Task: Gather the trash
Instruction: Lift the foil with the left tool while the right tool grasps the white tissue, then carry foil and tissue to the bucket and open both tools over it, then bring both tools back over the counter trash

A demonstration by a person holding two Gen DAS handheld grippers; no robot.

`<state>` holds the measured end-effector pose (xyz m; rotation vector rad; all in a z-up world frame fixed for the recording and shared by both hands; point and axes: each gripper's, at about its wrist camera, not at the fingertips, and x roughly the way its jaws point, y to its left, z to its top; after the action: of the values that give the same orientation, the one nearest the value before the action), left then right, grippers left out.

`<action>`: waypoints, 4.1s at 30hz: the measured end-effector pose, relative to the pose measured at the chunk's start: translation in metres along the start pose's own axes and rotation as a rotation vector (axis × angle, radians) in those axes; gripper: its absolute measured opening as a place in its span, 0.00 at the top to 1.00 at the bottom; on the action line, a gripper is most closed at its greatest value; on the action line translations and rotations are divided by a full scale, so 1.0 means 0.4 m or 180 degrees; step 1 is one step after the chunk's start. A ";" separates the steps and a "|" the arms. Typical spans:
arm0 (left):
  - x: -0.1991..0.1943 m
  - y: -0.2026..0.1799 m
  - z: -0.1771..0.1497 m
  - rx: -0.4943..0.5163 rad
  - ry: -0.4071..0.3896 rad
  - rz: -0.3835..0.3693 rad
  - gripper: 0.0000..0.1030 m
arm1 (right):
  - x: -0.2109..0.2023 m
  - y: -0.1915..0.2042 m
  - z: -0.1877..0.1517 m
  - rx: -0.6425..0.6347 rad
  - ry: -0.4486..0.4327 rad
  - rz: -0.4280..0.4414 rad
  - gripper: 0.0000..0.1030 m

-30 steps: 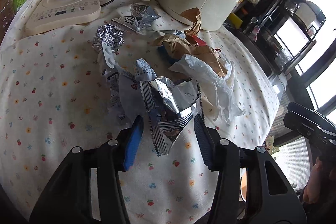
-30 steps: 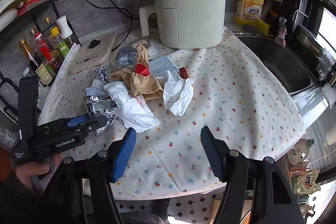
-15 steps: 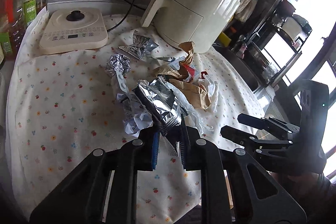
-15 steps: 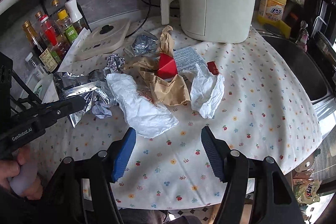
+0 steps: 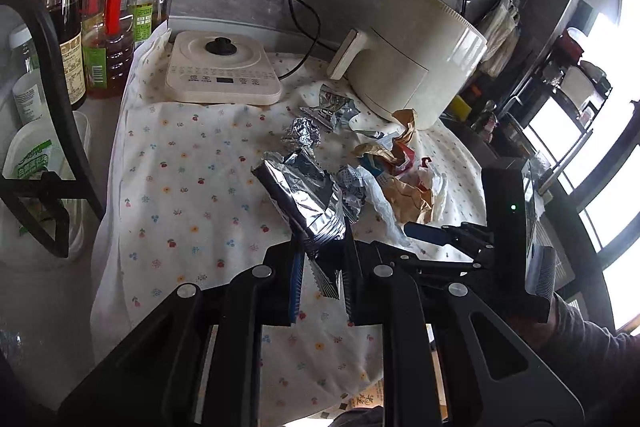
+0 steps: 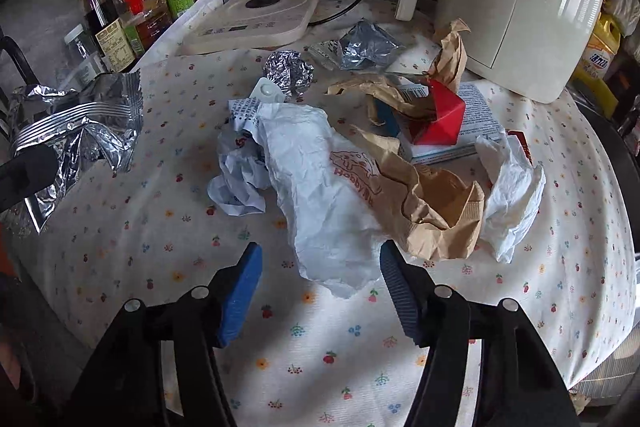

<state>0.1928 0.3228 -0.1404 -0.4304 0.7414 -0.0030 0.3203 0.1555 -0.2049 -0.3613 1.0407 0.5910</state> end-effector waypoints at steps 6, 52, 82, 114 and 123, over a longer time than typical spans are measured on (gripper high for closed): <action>-0.026 0.005 0.015 0.0121 -0.0112 0.0051 0.84 | -0.044 -0.026 0.013 0.0196 -0.0106 0.0274 0.97; 0.180 -0.938 -0.405 0.1327 0.0691 -0.1094 0.84 | -0.612 -0.670 -0.854 0.1841 -0.0273 -0.0515 0.97; 0.431 -1.160 -0.820 0.1876 0.1819 -0.1290 0.83 | -0.553 -0.812 -1.337 0.2803 0.0407 -0.0963 0.27; 0.215 -0.923 -0.422 0.1421 0.0660 -0.0735 0.14 | -0.650 -0.743 -1.000 0.2556 -0.0517 -0.0884 0.08; 0.116 -0.711 -0.293 0.1046 0.0240 -0.0378 0.13 | -0.613 -0.628 -0.780 0.2089 -0.0793 -0.0550 0.08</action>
<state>0.1926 0.0116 -0.1393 -0.1601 0.7723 -0.2504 0.1658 -0.2820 -0.1329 0.1963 0.8941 0.1128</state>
